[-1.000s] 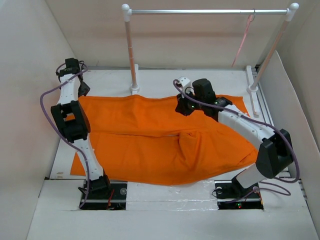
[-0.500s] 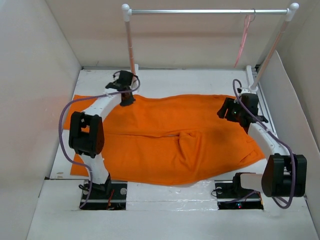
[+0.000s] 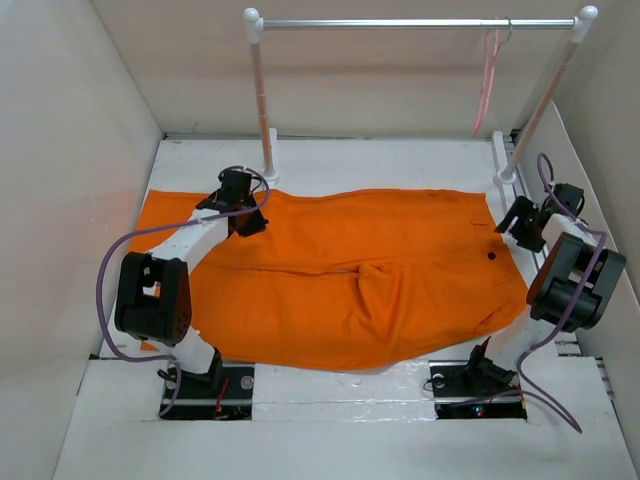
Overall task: Place the trousers on the hanger
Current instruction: Flatten out the trousers at the center of the board.
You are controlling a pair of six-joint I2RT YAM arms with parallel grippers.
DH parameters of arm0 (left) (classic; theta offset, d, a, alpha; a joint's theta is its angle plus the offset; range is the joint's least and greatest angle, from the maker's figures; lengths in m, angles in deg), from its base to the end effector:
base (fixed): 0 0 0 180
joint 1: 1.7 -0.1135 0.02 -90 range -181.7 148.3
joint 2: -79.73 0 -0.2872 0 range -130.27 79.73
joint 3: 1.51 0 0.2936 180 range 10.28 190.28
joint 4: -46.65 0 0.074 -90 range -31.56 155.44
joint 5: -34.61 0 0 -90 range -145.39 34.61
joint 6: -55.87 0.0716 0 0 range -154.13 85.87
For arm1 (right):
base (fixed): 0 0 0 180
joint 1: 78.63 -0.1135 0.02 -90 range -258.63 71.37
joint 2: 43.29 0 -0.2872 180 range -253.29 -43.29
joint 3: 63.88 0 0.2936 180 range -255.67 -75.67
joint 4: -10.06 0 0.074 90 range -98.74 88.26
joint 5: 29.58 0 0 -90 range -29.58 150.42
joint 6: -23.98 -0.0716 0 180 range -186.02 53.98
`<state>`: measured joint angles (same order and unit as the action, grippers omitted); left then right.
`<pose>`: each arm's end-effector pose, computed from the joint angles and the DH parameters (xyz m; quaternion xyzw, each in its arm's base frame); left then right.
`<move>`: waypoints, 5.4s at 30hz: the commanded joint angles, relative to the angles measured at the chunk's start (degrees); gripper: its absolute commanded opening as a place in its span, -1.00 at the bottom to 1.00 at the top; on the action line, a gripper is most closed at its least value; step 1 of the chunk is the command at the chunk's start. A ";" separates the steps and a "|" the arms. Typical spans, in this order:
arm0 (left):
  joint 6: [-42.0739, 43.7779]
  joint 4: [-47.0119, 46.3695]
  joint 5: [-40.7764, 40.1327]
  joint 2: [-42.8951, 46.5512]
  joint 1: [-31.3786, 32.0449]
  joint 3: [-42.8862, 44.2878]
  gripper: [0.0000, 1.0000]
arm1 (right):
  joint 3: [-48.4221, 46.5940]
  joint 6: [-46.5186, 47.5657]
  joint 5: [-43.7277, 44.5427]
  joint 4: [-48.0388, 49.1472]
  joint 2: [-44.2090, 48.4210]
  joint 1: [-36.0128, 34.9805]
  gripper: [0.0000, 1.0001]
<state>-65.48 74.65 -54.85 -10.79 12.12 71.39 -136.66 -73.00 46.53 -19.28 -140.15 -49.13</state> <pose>0.3924 -0.0972 0.2078 -0.1393 0.9154 -0.1491 0.3470 0.3635 -0.1859 0.1636 0.2590 0.9070 0.0518 0.3279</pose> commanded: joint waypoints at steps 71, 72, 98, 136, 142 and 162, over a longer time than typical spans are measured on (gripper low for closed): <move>-14.26 12.97 -13.19 -2.29 -17.16 -6.45 -1.00 | 7.21 -4.97 5.55 2.96 25.93 -58.24 -0.78; -14.26 13.76 -13.54 -2.38 -17.16 -5.74 -1.00 | 6.77 -4.19 4.58 2.52 25.93 -58.24 -0.76; -16.63 12.88 -8.43 -2.62 -26.30 -8.92 -1.00 | 9.75 2.15 -4.83 -1.27 31.73 -59.82 -0.35; -28.67 25.89 -11.52 18.54 -45.64 -19.44 0.26 | 15.64 9.53 -15.73 -3.29 37.45 -59.91 -0.51; -28.76 27.56 -9.51 16.52 -45.64 -18.30 0.19 | 14.76 9.27 -15.55 -3.29 36.66 -58.86 -0.49; -26.84 22.46 -11.35 22.02 -43.88 -21.56 -1.00 | 14.76 7.16 -13.54 -7.58 33.75 -49.02 -0.43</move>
<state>-95.64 96.44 -63.12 6.06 -31.40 48.13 -120.93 -65.48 30.82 -24.24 -106.45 -100.03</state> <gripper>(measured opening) 0.010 0.284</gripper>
